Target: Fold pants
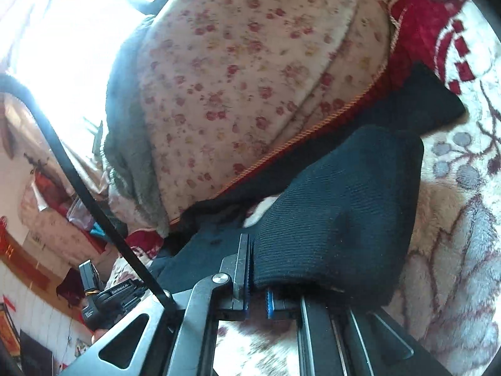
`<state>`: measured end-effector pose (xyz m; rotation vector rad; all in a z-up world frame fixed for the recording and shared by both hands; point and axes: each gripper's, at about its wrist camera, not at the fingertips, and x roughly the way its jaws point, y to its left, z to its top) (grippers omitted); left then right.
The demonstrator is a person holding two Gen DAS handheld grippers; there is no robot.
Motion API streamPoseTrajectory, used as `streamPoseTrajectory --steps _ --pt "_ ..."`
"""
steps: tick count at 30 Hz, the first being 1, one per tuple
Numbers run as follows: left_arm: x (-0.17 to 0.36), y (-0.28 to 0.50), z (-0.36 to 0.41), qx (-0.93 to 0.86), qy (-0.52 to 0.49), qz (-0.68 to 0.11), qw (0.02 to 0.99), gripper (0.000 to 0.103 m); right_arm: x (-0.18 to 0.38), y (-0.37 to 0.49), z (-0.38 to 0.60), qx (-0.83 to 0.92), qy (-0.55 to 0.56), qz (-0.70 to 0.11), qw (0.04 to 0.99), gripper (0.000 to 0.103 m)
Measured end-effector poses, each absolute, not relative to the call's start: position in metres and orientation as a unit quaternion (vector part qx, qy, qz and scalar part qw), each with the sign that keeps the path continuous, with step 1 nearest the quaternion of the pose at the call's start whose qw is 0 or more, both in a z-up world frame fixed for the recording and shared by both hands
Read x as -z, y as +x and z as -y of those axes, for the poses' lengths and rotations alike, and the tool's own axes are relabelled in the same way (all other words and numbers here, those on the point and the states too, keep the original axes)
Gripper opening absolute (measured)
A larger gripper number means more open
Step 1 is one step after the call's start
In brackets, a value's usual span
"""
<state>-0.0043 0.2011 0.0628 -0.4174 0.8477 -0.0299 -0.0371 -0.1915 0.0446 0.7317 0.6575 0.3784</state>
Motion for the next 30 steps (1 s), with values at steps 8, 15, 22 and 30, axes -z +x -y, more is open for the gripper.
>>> streamPoseTrajectory --steps 8,15,22,30 --pt "-0.067 -0.054 -0.236 -0.005 -0.196 -0.403 0.894 0.008 -0.043 -0.071 0.163 -0.226 0.334 -0.332 0.853 0.007" --pt "-0.048 -0.083 -0.238 -0.026 -0.167 -0.41 0.896 0.009 -0.027 -0.085 0.141 -0.237 0.331 -0.357 0.841 0.007" --pt "-0.028 -0.084 -0.232 -0.039 -0.149 -0.413 0.898 0.012 0.01 -0.087 0.17 -0.189 0.428 -0.347 0.813 0.015" --pt "-0.031 -0.086 -0.232 -0.041 -0.149 -0.41 0.899 0.016 0.029 -0.087 0.196 -0.187 0.524 -0.319 0.767 0.032"
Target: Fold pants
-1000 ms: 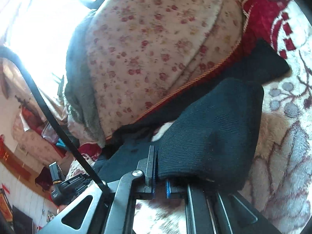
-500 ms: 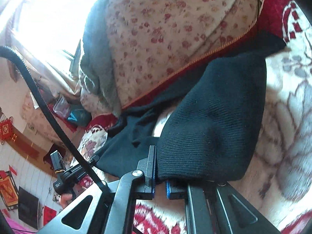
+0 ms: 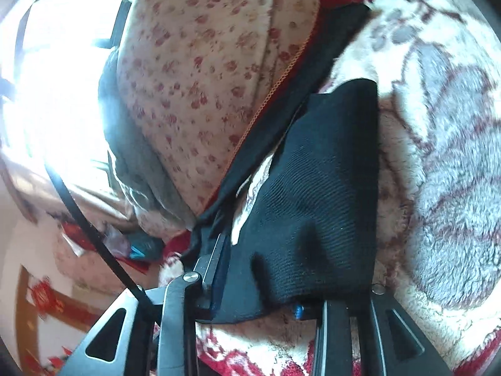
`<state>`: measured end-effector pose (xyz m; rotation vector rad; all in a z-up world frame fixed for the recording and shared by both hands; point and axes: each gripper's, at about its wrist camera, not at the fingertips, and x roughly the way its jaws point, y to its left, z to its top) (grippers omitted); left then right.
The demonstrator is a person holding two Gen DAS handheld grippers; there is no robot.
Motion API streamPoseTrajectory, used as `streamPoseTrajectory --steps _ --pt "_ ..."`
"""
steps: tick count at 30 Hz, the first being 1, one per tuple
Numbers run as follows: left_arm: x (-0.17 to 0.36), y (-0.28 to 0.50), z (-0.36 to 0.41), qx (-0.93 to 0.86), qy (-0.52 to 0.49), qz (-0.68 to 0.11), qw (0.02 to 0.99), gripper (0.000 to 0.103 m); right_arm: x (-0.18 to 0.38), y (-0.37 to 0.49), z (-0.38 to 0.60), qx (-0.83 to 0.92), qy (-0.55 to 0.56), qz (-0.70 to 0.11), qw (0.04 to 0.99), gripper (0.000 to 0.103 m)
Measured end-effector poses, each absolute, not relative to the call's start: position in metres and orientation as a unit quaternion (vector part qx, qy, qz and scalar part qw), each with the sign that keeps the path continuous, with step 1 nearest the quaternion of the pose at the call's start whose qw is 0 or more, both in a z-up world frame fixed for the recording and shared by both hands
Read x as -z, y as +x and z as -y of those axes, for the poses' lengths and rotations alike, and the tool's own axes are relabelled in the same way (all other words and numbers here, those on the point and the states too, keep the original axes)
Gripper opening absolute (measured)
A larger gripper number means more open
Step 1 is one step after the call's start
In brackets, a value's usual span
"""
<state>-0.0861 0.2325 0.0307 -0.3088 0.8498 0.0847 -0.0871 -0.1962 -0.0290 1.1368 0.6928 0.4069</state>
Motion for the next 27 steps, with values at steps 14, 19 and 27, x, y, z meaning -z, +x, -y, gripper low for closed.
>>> streamPoseTrajectory --steps 14,19,27 --pt "-0.062 -0.096 -0.202 -0.043 -0.119 -0.382 0.916 0.034 0.036 -0.093 0.22 -0.164 0.589 -0.265 0.746 0.038" --pt "-0.088 -0.114 -0.236 -0.078 -0.183 -0.329 0.923 0.034 0.036 -0.092 0.219 -0.161 0.581 -0.272 0.75 0.04" --pt "-0.093 -0.107 -0.233 -0.052 -0.177 -0.337 0.923 0.044 0.039 -0.087 0.22 -0.158 0.596 -0.27 0.74 0.042"
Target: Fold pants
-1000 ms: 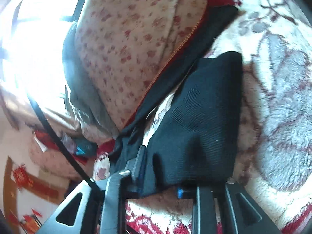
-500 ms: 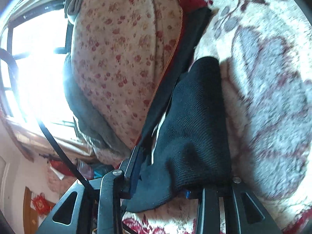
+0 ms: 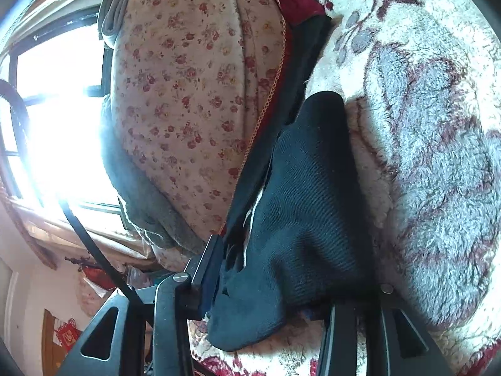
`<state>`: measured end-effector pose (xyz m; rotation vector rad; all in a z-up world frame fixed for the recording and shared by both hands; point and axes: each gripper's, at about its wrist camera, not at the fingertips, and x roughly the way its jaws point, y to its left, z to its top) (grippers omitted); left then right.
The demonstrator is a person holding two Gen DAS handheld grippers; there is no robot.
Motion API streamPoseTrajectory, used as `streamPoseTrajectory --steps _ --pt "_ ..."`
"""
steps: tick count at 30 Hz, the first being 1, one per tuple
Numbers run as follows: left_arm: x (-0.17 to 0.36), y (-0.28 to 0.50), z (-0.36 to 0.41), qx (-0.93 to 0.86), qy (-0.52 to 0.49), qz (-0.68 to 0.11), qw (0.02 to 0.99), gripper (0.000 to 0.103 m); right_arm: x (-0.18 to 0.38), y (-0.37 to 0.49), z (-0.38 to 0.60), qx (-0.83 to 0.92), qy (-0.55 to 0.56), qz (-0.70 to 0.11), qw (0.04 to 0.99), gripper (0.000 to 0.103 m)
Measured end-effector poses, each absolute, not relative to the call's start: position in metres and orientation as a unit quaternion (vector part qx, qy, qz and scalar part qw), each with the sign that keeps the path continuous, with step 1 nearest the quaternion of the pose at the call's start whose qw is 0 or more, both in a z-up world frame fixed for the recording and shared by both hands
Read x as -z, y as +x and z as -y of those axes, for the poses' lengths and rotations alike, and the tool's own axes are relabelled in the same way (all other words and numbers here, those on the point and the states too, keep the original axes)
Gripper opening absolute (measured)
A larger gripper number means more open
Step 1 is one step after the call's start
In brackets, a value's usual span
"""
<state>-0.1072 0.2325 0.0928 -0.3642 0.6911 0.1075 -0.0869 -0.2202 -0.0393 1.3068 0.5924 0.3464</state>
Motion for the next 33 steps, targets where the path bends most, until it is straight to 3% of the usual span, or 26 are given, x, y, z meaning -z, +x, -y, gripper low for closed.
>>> streamPoseTrajectory --steps 8,13,20,33 --pt "-0.024 -0.06 -0.185 -0.055 -0.095 -0.455 0.884 0.046 0.046 -0.092 0.228 -0.155 0.627 -0.251 0.721 0.042" --pt "-0.019 -0.066 -0.181 -0.048 -0.075 -0.438 0.895 0.046 0.048 -0.096 0.239 -0.138 0.654 -0.218 0.712 0.042" --pt "-0.018 -0.066 -0.183 -0.043 -0.079 -0.433 0.897 0.046 0.016 -0.115 0.272 -0.048 0.609 -0.154 0.777 0.042" --pt "-0.018 -0.067 -0.184 -0.044 -0.077 -0.433 0.897 0.046 -0.028 -0.121 0.294 -0.017 0.517 -0.146 0.843 0.042"
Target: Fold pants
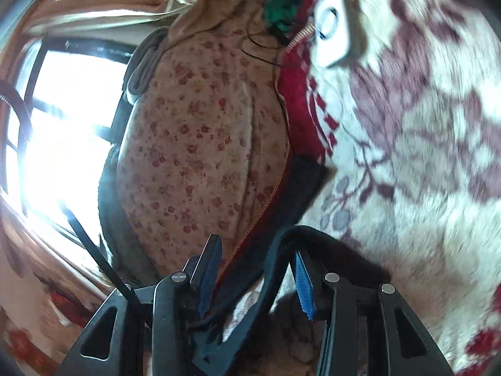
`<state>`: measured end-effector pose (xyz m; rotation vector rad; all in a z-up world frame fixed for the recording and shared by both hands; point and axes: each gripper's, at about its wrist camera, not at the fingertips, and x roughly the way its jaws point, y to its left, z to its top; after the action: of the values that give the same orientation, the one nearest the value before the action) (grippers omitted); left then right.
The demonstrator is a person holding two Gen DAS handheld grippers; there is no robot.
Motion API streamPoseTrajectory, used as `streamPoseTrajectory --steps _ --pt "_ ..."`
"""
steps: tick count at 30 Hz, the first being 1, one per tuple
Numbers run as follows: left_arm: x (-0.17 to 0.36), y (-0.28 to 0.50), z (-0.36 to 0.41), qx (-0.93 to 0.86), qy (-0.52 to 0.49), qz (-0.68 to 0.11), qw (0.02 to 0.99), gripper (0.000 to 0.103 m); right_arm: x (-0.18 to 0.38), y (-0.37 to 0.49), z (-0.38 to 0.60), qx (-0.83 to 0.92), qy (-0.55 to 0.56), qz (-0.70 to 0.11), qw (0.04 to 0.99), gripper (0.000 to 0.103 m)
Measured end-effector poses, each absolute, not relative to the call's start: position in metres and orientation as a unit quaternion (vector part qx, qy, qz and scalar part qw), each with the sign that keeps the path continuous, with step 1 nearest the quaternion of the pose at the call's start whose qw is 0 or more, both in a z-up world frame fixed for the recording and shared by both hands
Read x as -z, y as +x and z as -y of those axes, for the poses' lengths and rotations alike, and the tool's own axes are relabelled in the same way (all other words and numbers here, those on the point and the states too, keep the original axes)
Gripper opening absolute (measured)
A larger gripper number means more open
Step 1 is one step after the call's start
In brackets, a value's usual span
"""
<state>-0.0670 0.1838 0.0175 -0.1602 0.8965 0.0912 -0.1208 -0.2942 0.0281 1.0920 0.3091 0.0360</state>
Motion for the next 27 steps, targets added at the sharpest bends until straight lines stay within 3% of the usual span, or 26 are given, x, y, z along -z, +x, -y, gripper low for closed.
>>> streamPoseTrajectory --steps 3,15,17,18,19,24,27 --pt "-0.018 -0.066 -0.186 -0.043 -0.085 -0.434 0.896 0.046 -0.028 -0.133 0.304 0.004 0.528 -0.125 0.84 0.043" --pt "-0.018 -0.069 -0.181 -0.05 -0.084 -0.429 0.898 0.046 0.005 -0.11 0.302 0.034 0.472 -0.32 0.821 0.044" --pt "-0.019 -0.069 -0.181 -0.049 -0.081 -0.43 0.898 0.046 0.015 -0.104 0.303 0.027 0.475 -0.324 0.818 0.031" --pt "-0.02 -0.069 -0.181 -0.047 -0.081 -0.43 0.898 0.046 0.018 -0.104 0.305 0.017 0.485 -0.314 0.816 0.017" --pt "-0.02 -0.07 -0.182 -0.044 -0.083 -0.431 0.897 0.046 0.015 -0.106 0.305 0.017 0.479 -0.306 0.823 0.013" --pt "-0.02 -0.068 -0.183 -0.044 -0.082 -0.431 0.898 0.046 -0.019 -0.125 0.301 0.022 0.395 -0.268 0.879 0.01" --pt "-0.019 -0.07 -0.182 -0.046 -0.08 -0.429 0.899 0.046 -0.006 -0.12 0.31 0.063 0.399 -0.328 0.854 0.01"
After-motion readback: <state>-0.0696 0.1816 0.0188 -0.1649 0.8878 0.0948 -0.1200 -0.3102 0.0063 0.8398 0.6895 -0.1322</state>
